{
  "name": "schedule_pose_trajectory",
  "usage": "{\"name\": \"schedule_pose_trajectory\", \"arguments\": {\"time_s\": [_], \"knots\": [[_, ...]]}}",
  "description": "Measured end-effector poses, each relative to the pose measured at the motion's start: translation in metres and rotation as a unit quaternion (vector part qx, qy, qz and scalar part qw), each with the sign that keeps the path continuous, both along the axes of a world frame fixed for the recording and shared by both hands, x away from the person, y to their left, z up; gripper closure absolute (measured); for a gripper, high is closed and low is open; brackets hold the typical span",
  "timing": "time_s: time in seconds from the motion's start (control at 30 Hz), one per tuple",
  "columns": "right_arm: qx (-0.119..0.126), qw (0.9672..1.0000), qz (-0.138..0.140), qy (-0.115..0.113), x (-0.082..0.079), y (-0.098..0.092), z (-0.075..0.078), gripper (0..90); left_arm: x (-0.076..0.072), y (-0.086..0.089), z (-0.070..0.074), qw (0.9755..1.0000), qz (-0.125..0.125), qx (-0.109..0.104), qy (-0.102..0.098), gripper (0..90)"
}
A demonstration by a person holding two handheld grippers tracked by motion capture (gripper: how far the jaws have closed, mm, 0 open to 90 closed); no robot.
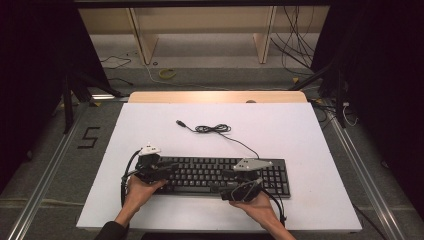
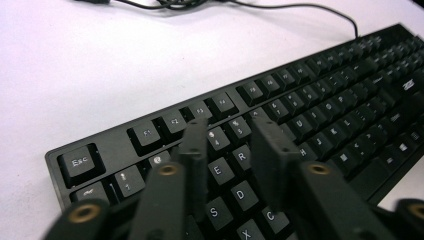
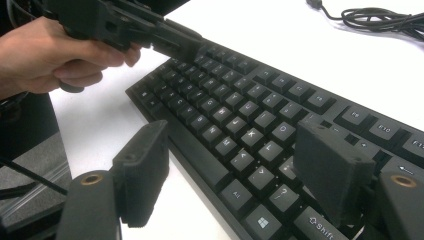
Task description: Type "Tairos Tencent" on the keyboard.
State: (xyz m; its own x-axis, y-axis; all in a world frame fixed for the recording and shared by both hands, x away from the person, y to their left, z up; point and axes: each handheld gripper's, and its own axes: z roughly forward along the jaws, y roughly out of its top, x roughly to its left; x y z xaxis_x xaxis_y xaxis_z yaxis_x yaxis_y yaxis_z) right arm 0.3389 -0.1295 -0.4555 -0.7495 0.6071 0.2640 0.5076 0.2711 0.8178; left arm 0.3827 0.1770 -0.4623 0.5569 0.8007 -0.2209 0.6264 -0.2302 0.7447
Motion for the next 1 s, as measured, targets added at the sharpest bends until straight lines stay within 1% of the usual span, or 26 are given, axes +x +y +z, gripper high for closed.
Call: {"name": "schedule_pose_trajectory", "arguments": {"time_s": [0.17, 0.2, 0.33, 0.4, 0.5, 0.67, 0.73, 0.8, 0.83, 0.87, 1.0], "knots": [[0.002, 1.0000, 0.001, -0.003, -0.002, -0.001, 0.000, 30.6, 0.002, -0.004, -0.004, 0.9999, -0.008, 0.014, 0.005, 82.5], [0.002, 1.0000, 0.001, -0.003, -0.003, -0.002, 0.000, 30.5, 0.003, -0.005, -0.004, 0.9998, -0.008, 0.016, 0.008, 84.2], [0.002, 1.0000, 0.001, -0.003, -0.004, -0.002, 0.001, 30.6, 0.004, -0.007, -0.006, 0.9997, -0.013, 0.022, 0.007, 88.1], [0.003, 1.0000, 0.001, -0.003, -0.004, -0.003, 0.001, 30.6, 0.004, -0.008, -0.007, 0.9994, -0.018, 0.026, 0.011, 88.7], [0.003, 1.0000, 0.002, -0.003, -0.004, -0.003, 0.001, 30.6, 0.005, -0.010, -0.009, 0.9992, -0.019, 0.034, 0.013, 88.8], [0.004, 1.0000, 0.001, -0.004, -0.004, -0.003, 0.001, 30.6, 0.005, -0.010, -0.011, 0.9990, -0.016, 0.038, 0.018, 88.8], [0.003, 1.0000, 0.001, -0.003, -0.005, -0.003, 0.001, 30.6, 0.005, -0.010, -0.012, 0.9991, -0.015, 0.036, 0.018, 88.8], [0.003, 1.0000, 0.002, -0.004, -0.005, -0.003, 0.001, 30.6, 0.006, -0.011, -0.012, 0.9987, -0.015, 0.043, 0.022, 88.9], [0.003, 1.0000, 0.002, -0.004, -0.005, -0.003, 0.001, 30.6, 0.006, -0.011, -0.014, 0.9987, -0.015, 0.044, 0.021, 88.9], [0.003, 1.0000, 0.001, -0.003, -0.005, -0.003, 0.001, 30.6, 0.005, -0.011, -0.014, 0.9989, -0.011, 0.039, 0.024, 89.0], [0.003, 1.0000, 0.001, -0.003, -0.005, -0.003, 0.001, 30.6, 0.006, -0.010, -0.014, 0.9988, -0.011, 0.040, 0.027, 89.0]]}}
